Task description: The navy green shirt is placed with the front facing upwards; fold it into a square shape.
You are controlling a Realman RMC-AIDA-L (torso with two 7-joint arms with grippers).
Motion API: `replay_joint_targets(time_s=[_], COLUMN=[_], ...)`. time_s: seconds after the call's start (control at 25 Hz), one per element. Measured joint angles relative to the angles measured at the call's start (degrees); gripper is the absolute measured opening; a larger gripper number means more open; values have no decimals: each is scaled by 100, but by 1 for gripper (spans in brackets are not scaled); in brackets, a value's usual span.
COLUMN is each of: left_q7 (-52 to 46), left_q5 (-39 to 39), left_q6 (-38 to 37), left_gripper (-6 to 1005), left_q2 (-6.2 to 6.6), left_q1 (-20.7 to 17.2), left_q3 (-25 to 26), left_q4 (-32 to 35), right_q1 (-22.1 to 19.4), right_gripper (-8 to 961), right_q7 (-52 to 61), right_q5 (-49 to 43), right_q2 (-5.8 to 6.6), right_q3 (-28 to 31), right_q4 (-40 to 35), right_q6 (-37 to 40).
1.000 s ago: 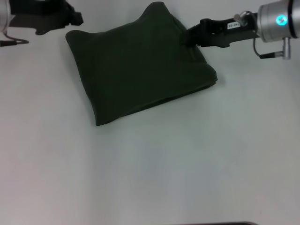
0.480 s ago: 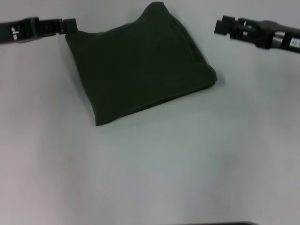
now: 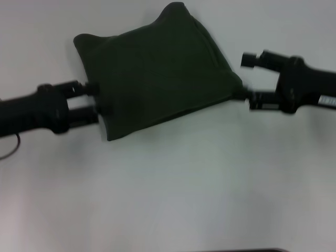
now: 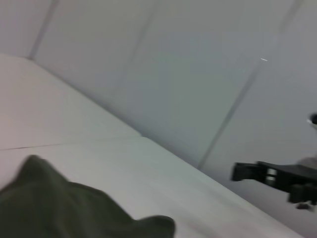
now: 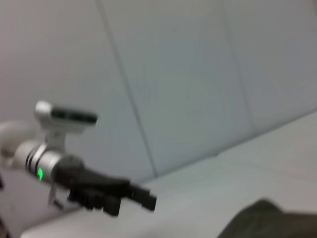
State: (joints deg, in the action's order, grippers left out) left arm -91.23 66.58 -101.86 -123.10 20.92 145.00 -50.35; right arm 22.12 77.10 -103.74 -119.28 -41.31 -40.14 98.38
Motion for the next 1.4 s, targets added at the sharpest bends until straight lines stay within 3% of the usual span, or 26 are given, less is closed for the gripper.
replay_joint_targets(time_s=[0.24,0.44,0.56,0.8,1.08,1.4], left_q7=[1501,2896,3199,3462,3393,3379], left_q5=[-18,-49,-58,-221,-445,-469], left_q6=[-133,-290,-205,-66,-497,-511], left_gripper=[706,704,703,703,704,704], left_q2=[-73,-81,-72,-30,117,89], left_q1=[-279,-446,-485,-582,-600,-543], left_q3=[-221,-216,-204,-210,-273,-279], left_q4=[473,1068,1319,1606,1665,1676], right_q1=[-273,-584,-647,-637,-619,-624], right_gripper=[925,943,943,942,943,944], right_q7=[-1210,-2120,-2308,-2421,-2436,-2458], right_q5=[-504,-672,-693,-791,-796,-797], right_q2=[-34,-35,-31,-33,-33,-40], right_q3=[-92,-89,-76,-95,-93,-93], right_q4=[380,514,691,874,903,923], right_q6=[94,262,238,14,-41,-47])
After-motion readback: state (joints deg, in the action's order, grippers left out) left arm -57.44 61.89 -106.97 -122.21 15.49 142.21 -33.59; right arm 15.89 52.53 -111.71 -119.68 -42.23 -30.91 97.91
